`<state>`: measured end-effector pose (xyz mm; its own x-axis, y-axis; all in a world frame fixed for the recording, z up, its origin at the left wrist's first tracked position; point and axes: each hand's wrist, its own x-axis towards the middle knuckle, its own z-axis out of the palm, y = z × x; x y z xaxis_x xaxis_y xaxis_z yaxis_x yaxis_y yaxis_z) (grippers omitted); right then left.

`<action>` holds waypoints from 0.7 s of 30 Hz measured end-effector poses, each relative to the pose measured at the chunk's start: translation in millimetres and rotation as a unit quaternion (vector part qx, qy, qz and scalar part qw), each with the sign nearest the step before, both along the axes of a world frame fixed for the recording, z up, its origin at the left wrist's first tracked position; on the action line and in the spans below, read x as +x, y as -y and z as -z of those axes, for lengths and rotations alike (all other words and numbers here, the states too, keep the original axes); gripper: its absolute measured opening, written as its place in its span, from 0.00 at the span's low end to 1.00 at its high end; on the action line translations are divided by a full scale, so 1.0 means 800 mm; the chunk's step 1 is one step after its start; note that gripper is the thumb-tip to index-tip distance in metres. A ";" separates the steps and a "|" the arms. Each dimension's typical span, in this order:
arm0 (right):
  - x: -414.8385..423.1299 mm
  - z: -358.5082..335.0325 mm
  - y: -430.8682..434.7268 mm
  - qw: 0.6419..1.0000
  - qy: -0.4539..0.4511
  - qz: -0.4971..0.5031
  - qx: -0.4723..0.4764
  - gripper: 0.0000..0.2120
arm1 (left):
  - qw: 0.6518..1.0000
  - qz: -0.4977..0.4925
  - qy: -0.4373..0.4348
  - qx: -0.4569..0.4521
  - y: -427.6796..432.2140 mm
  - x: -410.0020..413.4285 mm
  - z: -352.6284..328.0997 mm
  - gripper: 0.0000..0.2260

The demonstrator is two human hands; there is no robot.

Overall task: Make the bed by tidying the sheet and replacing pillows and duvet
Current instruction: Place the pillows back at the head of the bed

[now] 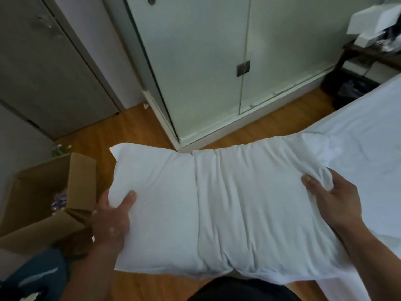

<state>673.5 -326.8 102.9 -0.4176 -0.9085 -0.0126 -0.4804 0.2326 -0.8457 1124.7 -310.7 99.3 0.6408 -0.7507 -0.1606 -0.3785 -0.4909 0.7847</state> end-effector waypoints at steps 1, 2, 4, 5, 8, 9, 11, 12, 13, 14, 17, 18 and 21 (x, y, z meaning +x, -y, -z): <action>0.004 -0.002 0.045 1.000 -0.001 -0.006 -0.002 0.13 | 1.000 -0.005 -0.004 -0.001 0.042 0.003 0.004 0.35; 0.008 -0.005 0.087 1.000 -0.001 -0.012 -0.003 0.12 | 1.000 -0.005 -0.002 -0.004 0.079 0.004 0.004 0.38; 0.012 -0.016 0.165 1.000 -0.003 -0.011 -0.005 0.13 | 1.000 -0.011 0.008 0.006 0.156 0.010 0.000 0.39; 0.012 -0.021 0.201 1.000 -0.003 -0.007 -0.004 0.13 | 1.000 -0.020 0.012 0.014 0.193 0.014 -0.001 0.37; 0.005 -0.033 0.298 1.000 -0.007 0.007 -0.007 0.14 | 1.000 -0.009 0.022 0.018 0.301 0.011 -0.003 0.39; 0.002 -0.035 0.326 1.000 -0.006 0.019 -0.006 0.14 | 1.000 0.006 0.021 0.007 0.340 0.006 -0.006 0.41; -0.007 -0.033 0.379 0.999 -0.005 0.049 -0.001 0.13 | 0.999 0.037 0.013 -0.005 0.424 -0.009 -0.005 0.41; -0.011 -0.030 0.403 0.998 -0.006 0.065 0.004 0.13 | 0.998 0.059 0.014 0.008 0.466 -0.018 -0.002 0.37; -0.017 -0.026 0.425 0.996 -0.006 0.084 0.010 0.12 | 0.997 0.072 0.016 0.016 0.509 -0.026 0.004 0.33; -0.022 -0.022 0.446 0.994 -0.004 0.104 0.014 0.11 | 0.996 0.085 0.010 0.007 0.552 -0.037 0.008 0.30; -0.034 -0.013 0.498 0.982 -0.003 0.189 0.025 0.10 | 0.988 0.146 -0.046 -0.005 0.688 -0.065 0.026 0.24; -0.038 -0.014 0.512 0.976 -0.007 0.216 0.027 0.10 | 0.983 0.173 -0.063 -0.009 0.732 -0.077 0.030 0.22; -0.051 -0.025 0.539 0.957 -0.023 0.289 0.030 0.08 | 0.966 0.250 -0.058 -0.005 0.847 -0.128 0.031 0.22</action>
